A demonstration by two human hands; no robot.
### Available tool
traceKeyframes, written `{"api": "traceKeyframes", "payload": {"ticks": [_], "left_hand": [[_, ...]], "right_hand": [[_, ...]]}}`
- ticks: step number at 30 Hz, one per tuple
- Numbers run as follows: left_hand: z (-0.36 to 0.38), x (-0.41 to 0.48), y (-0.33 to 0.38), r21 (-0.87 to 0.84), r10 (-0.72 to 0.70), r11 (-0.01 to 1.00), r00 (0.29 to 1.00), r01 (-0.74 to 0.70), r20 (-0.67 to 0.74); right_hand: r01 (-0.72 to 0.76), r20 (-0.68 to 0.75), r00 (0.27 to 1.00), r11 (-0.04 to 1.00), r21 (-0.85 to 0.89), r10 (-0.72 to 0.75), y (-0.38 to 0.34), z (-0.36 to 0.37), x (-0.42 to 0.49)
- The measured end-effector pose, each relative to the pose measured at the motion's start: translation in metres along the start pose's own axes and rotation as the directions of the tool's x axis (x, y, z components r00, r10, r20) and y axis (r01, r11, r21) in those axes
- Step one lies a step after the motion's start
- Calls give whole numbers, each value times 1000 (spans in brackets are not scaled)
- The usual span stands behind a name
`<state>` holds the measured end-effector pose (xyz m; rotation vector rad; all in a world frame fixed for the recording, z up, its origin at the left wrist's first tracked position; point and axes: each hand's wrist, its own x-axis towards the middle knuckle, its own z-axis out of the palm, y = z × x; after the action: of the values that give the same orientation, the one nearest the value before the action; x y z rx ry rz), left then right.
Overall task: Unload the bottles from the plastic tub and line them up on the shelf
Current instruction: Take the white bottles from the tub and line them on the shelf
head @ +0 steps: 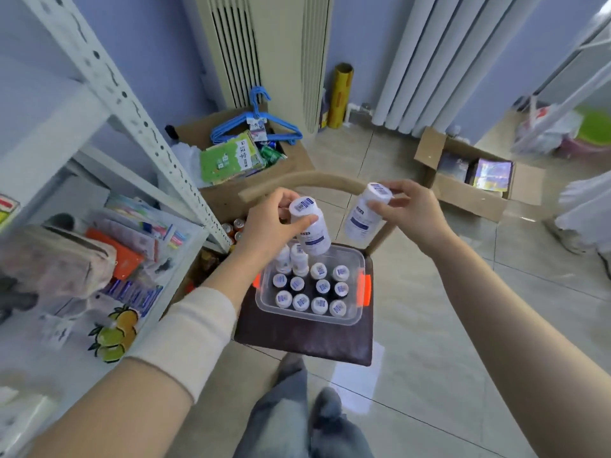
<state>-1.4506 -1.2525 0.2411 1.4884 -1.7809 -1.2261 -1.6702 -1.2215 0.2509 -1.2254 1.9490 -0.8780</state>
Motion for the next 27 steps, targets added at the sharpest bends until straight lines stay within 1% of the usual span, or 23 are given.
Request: {"api": "traceKeyframes", "payload": {"ticks": [6,11,16,19,21,24,27], "left_hand": [[-33,-71,32,34,6,999,980,1,-199],[-60,-148,48,20,-37,999,926,48,-375],[-102,-228,51,1,-91,994,846,108,-526],[-128,-277,48,-19,-134,988,781,155,-610],[-144,-310,47,-17,-138,986,736,168,-662],[-166,-363,43,-35,-155,981,671,189,-725],[-184,-418,34,-50,-178,975,623,218,-762]], "right_hand": [[196,110,975,980,-31,-191,-55,-6,-30],[341,262,907,940,4,-330,-93,7,-74],[472,389,804,880,45,-451,-142,37,-127],[554,447,727,830,67,-521,-172,57,-163],[599,473,678,796,88,-563,-192,72,-188],[644,515,612,756,116,-600,-216,97,-231],[675,561,545,723,147,-623,-230,124,-277]]}}
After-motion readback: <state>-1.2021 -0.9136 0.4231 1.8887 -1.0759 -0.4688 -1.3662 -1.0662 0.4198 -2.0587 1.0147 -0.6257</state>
